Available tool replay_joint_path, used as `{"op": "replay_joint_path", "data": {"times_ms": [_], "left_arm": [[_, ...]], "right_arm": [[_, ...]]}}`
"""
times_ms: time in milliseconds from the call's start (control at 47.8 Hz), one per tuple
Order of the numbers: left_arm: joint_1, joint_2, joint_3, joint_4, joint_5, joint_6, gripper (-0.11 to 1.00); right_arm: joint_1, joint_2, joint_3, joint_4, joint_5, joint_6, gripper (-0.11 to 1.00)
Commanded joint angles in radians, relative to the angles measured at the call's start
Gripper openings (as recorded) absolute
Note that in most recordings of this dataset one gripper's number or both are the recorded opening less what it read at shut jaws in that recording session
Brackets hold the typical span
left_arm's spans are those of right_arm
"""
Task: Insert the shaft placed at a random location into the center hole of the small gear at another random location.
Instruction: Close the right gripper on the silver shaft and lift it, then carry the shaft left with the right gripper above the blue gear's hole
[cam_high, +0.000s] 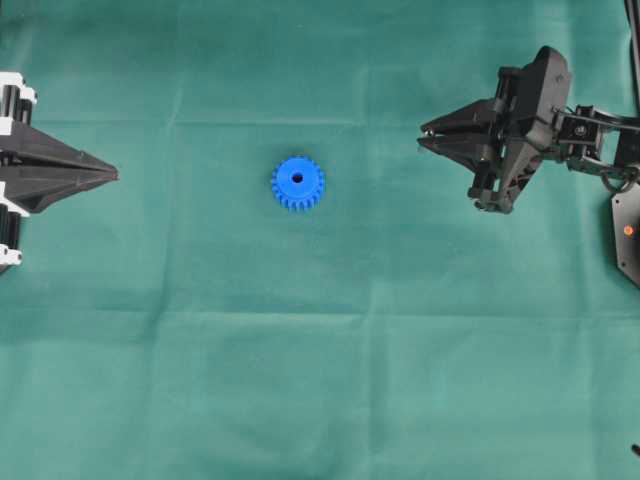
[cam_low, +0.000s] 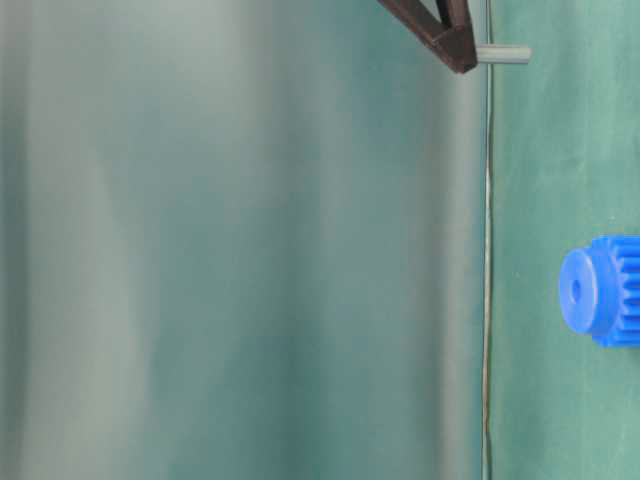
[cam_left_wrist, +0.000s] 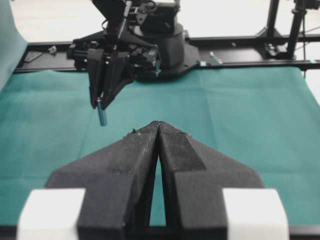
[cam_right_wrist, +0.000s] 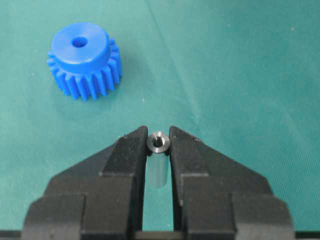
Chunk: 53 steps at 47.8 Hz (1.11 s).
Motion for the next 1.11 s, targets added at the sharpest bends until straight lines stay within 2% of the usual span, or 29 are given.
{"op": "replay_joint_path", "data": {"times_ms": [0,251,816,1087], "left_arm": [[-0.002,0.009,-0.018,0.003,0.000,-0.002,0.00],[-0.002,0.011,-0.018,0.003,0.006,-0.002,0.00],[0.006,0.009,-0.018,0.002,0.003,-0.003,0.00],[0.008,0.006,-0.018,0.002,0.002,-0.003,0.00]], "right_arm": [[0.000,-0.005,-0.029,0.000,0.003,-0.015,0.13],[0.018,0.063,-0.094,0.000,0.003,-0.012,0.14],[0.095,0.296,-0.399,-0.002,0.023,-0.012,0.14],[0.117,0.371,-0.492,0.000,0.058,-0.012,0.13]]}}
